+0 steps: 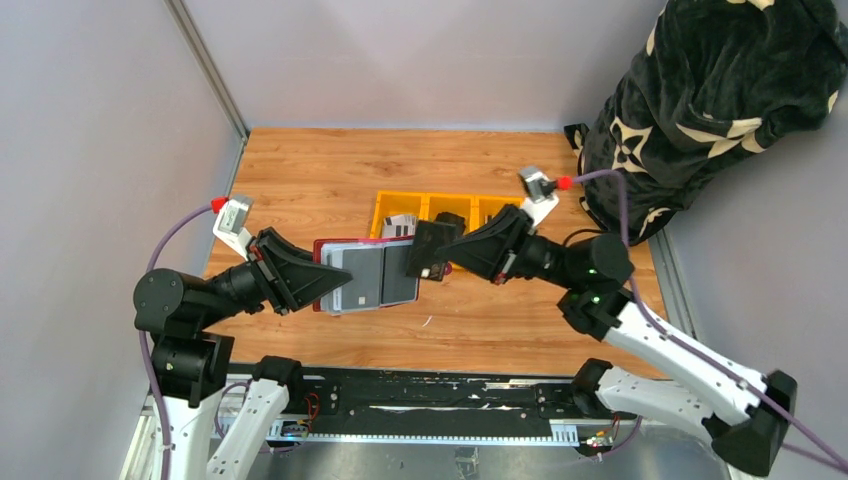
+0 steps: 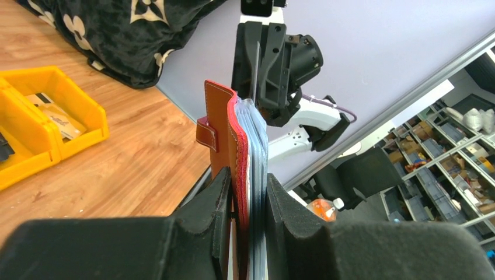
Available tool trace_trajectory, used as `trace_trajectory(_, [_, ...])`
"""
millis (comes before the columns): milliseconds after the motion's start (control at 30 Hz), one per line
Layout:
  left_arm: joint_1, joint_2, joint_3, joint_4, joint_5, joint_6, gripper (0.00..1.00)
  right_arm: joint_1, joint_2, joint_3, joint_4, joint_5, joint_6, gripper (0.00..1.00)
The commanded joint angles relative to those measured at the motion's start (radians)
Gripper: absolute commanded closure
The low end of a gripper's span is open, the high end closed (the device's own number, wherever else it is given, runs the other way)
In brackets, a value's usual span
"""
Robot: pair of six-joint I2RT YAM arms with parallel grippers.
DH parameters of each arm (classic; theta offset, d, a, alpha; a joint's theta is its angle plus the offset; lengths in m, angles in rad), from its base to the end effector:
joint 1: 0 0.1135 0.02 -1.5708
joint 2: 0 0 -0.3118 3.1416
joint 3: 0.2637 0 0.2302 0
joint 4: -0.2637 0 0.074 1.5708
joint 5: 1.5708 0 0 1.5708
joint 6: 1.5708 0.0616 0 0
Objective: Take the credit cards out of the card holder
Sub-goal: Remove the credit card from the card holder, then place the credit card in the storage box.
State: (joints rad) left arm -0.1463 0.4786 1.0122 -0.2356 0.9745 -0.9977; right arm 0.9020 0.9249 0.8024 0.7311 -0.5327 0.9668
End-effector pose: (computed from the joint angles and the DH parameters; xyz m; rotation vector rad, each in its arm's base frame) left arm 0.0004 -0.0516 0.4537 0.3122 1.5692 -1.5318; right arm 0.0774 0.1484 0.4675 -0.5507 1.1424 1.9140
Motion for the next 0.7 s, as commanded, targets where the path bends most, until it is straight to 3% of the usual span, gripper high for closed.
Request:
trace_trajectory(0, [0.001, -0.001, 0.032, 0.001, -0.008, 0.032, 1.0, -0.158, -0.121, 0.004, -0.246, -0.023, -0.077, 1.0])
trace_trajectory(133, [0.001, 0.0, 0.041, -0.018, -0.012, 0.052, 1.0, -0.35, -0.159, 0.055, -0.525, -0.017, -0.153, 1.0])
trace_trajectory(300, [0.001, 0.003, 0.055, -0.03, -0.011, 0.061, 1.0, -0.543, -0.035, 0.06, -0.603, -0.07, -0.159, 1.0])
trace_trajectory(667, [0.001, 0.003, 0.061, -0.019, 0.002, 0.063, 1.0, -0.504, 0.46, 0.227, -0.714, 0.082, -0.321, 1.0])
